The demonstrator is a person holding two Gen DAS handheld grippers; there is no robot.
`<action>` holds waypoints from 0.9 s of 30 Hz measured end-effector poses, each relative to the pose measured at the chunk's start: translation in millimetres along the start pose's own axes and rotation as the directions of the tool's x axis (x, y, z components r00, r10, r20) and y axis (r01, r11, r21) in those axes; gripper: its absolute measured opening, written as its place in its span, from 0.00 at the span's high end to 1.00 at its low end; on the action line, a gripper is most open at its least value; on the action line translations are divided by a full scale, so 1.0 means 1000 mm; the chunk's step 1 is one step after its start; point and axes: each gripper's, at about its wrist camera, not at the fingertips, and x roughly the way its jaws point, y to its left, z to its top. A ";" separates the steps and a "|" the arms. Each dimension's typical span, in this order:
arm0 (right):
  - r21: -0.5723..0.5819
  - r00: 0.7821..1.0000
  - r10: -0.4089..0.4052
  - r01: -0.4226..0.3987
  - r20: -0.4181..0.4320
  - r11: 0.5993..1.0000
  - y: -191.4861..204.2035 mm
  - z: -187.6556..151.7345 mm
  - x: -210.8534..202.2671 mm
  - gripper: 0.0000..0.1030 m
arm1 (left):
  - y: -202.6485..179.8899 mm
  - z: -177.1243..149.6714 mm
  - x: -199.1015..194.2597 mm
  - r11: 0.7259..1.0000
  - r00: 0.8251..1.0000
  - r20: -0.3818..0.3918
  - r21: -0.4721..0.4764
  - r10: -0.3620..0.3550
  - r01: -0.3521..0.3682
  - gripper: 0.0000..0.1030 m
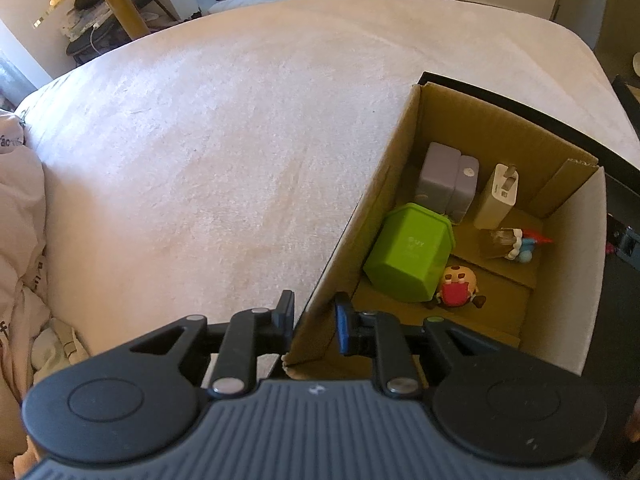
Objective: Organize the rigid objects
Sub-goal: 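Move the right gripper down onto the pink dinosaur figure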
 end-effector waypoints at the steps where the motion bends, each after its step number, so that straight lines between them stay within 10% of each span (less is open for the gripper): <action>1: -0.005 1.000 -0.003 0.003 -0.002 1.000 -0.001 0.001 0.003 0.18 | -0.001 0.000 0.000 1.000 1.000 0.000 0.003 0.004 -0.004 0.81; 17: -0.024 1.000 -0.009 0.008 -0.024 1.000 -0.008 0.006 0.033 0.20 | -0.010 0.000 0.001 0.999 0.999 -0.001 0.017 0.051 -0.051 0.80; 23: -0.050 0.999 -0.038 0.036 -0.033 0.998 -0.013 0.005 0.039 0.62 | -0.010 -0.001 0.001 0.999 0.999 0.001 0.017 0.049 -0.049 0.80; 27: -0.050 0.999 -0.040 0.039 -0.030 0.998 -0.015 0.002 0.034 0.62 | -0.009 0.000 0.001 0.999 0.999 -0.002 0.010 0.045 -0.045 0.80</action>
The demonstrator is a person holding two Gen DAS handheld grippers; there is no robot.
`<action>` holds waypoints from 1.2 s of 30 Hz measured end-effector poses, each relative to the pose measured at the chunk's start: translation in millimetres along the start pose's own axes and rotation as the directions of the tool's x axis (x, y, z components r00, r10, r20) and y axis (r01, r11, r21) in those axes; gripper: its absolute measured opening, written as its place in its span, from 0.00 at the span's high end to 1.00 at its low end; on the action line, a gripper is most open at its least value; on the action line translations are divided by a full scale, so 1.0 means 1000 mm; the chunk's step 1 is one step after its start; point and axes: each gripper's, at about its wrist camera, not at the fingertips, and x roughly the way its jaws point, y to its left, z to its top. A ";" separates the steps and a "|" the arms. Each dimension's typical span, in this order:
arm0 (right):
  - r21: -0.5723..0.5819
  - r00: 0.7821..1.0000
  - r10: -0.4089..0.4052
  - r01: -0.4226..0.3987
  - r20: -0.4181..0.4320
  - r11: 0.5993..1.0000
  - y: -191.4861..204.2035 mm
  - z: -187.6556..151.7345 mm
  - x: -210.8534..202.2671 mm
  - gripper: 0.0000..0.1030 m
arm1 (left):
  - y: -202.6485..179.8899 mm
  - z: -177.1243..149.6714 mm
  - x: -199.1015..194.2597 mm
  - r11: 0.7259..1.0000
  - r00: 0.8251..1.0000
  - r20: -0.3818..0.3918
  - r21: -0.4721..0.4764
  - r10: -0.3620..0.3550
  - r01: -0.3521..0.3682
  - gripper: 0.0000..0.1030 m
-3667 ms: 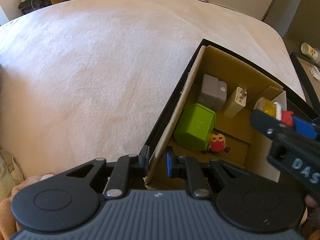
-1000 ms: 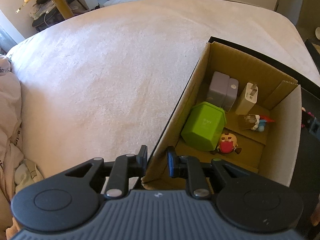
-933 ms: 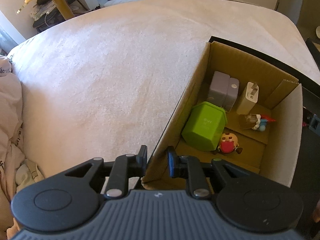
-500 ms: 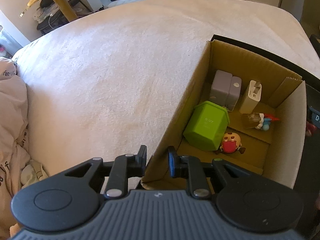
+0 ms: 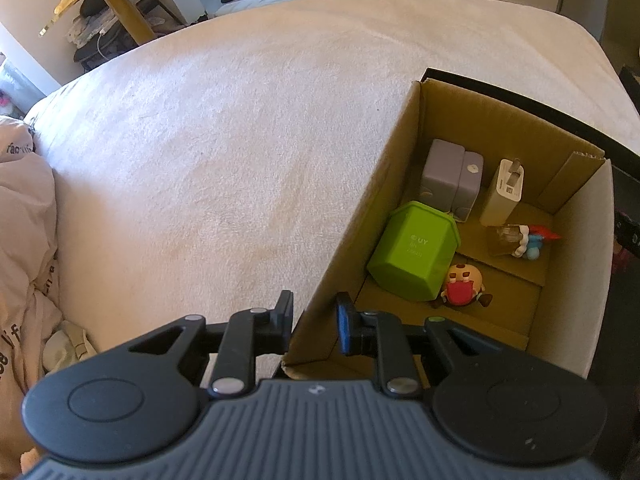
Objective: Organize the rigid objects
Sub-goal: 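Move the right gripper down onto the pink dinosaur figure, then close the right gripper on the pink dinosaur and lift it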
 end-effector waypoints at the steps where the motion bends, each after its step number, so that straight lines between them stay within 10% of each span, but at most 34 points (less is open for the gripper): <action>1: 0.000 1.000 -0.004 0.004 0.002 1.000 0.000 -0.001 -0.002 0.65 | 0.000 0.000 0.000 1.000 1.000 0.000 -0.002 -0.002 0.002 0.80; 24: 0.034 1.000 -0.006 0.006 -0.012 0.999 0.002 -0.034 -0.053 0.85 | 0.011 -0.001 -0.001 0.998 0.998 0.012 -0.027 -0.063 0.063 0.80; 27: 0.047 1.000 0.000 0.000 -0.003 0.999 0.002 -0.038 -0.062 1.00 | 0.012 -0.002 -0.001 0.997 0.998 0.015 -0.028 -0.068 0.069 0.80; 36: 0.120 0.999 0.038 -0.036 -0.015 0.992 -0.002 -0.042 -0.074 0.95 | 0.015 -0.002 -0.001 0.995 0.996 0.018 -0.038 -0.093 0.093 0.81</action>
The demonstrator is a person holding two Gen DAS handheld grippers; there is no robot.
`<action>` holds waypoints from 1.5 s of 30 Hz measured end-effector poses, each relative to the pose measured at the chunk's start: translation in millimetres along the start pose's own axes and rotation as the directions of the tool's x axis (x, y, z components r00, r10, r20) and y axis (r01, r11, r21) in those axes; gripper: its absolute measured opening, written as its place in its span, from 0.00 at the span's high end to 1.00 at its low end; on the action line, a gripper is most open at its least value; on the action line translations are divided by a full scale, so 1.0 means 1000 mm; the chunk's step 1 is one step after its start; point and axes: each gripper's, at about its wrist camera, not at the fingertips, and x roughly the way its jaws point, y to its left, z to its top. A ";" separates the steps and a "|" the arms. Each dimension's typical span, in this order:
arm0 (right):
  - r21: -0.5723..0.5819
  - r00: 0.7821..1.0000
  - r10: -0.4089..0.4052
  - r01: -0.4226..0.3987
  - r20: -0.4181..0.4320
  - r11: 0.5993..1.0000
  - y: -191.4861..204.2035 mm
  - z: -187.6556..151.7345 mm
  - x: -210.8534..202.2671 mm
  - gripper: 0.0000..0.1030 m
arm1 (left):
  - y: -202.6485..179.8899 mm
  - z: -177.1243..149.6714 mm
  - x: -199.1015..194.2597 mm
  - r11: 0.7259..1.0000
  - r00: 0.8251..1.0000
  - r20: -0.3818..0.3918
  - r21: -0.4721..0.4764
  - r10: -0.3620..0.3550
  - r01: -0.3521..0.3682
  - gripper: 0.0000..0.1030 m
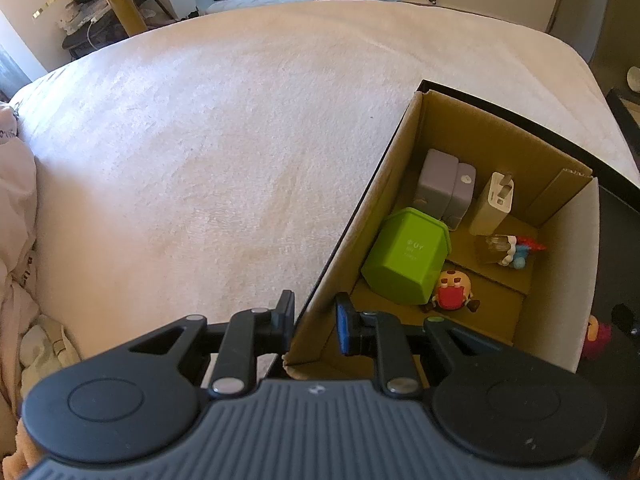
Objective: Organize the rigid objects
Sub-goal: 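Close the right gripper on the pink dinosaur and lift it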
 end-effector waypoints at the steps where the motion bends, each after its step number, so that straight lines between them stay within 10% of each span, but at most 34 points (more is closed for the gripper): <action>1: 0.004 1.000 0.011 -0.011 0.003 1.000 0.001 0.000 -0.002 0.91 | 0.001 0.000 0.000 1.000 1.000 0.000 -0.002 -0.004 0.004 0.81; 3: -0.008 1.000 0.014 -0.014 0.000 1.000 0.005 0.000 -0.003 0.47 | 0.001 0.000 0.001 1.000 1.000 -0.001 -0.005 -0.010 0.010 0.81; 4: -0.020 1.000 0.010 -0.010 0.006 1.000 0.008 -0.001 -0.004 0.40 | 0.001 0.000 0.001 1.000 1.000 -0.001 -0.006 -0.011 0.011 0.81; 11: -0.067 0.999 0.008 -0.010 -0.033 0.998 0.017 -0.008 0.005 0.32 | 0.004 0.000 0.001 1.000 1.000 -0.004 -0.008 -0.022 0.022 0.81; 45: -0.175 0.995 0.007 0.010 0.099 0.984 0.066 0.046 -0.048 0.43 | 0.009 0.001 0.000 0.997 0.997 -0.003 -0.041 -0.071 0.071 0.82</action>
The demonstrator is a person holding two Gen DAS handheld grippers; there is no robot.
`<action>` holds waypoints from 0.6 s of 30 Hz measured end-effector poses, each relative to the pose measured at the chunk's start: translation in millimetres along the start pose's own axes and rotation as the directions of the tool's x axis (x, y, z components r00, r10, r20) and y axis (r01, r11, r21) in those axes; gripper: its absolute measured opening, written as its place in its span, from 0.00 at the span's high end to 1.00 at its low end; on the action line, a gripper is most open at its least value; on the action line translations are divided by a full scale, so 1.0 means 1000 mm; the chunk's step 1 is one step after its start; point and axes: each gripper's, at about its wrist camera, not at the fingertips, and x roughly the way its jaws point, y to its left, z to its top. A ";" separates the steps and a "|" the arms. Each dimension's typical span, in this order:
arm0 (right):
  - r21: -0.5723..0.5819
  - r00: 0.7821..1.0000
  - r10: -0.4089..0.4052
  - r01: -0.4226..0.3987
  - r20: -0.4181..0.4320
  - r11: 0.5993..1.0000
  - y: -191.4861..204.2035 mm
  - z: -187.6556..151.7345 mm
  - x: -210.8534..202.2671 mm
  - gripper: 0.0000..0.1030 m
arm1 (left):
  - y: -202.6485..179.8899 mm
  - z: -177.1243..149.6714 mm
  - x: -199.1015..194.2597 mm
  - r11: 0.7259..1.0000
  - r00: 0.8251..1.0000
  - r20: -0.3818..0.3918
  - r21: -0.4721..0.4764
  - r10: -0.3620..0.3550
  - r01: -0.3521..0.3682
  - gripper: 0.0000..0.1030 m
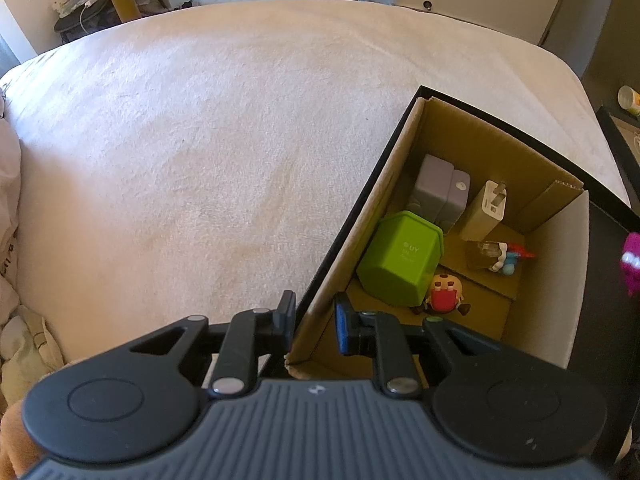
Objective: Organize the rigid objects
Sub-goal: 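Close the right gripper on the pink dinosaur and lift it, then carry the pink dinosaur over the box with the right gripper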
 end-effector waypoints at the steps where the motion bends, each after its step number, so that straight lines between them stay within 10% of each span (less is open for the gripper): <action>1: -0.004 1.000 0.004 -0.004 0.004 1.000 0.002 0.003 -0.001 0.43 | 0.000 0.000 0.000 1.000 1.000 0.000 -0.001 -0.001 0.001 0.82; 18: -0.083 0.998 0.064 -0.064 -0.008 0.994 0.055 0.018 0.008 0.43 | 0.010 0.002 0.002 0.996 0.996 -0.011 0.004 -0.086 0.086 0.84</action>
